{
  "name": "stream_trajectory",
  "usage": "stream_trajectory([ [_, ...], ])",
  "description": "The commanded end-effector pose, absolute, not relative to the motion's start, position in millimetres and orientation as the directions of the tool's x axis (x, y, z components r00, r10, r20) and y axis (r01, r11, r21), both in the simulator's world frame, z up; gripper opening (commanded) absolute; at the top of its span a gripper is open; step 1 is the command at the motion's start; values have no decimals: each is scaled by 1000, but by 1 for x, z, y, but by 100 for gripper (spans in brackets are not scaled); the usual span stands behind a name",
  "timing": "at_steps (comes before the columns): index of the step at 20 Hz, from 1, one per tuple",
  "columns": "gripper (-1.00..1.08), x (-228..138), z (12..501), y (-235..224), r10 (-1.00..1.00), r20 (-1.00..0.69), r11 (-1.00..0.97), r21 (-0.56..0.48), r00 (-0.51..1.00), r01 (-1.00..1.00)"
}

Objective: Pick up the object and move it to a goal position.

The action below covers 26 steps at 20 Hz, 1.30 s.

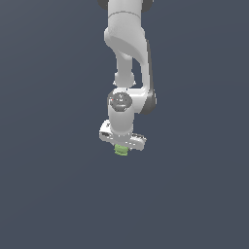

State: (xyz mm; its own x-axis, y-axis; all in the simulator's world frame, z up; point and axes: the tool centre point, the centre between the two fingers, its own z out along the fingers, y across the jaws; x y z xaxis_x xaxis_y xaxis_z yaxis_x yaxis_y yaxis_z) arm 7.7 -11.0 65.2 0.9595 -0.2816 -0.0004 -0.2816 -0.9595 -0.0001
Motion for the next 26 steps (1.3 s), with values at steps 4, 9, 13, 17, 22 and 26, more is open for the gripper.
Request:
stream_trajectory([
  [4, -100, 9, 106, -33, -282, 1, -959, 0, 959, -282],
  [9, -100, 12, 154, -58, -283, 1, -959, -1, 959, -283],
  [13, -100, 14, 188, -76, -283, 1, -959, -1, 959, -283],
  [17, -100, 16, 211, -88, -282, 0, -959, 0, 959, -282],
  [22, -100, 18, 226, -97, -282, 0, -959, 0, 959, -282],
  [26, -100, 20, 227, -98, -282, 0, -959, 0, 959, -282],
])
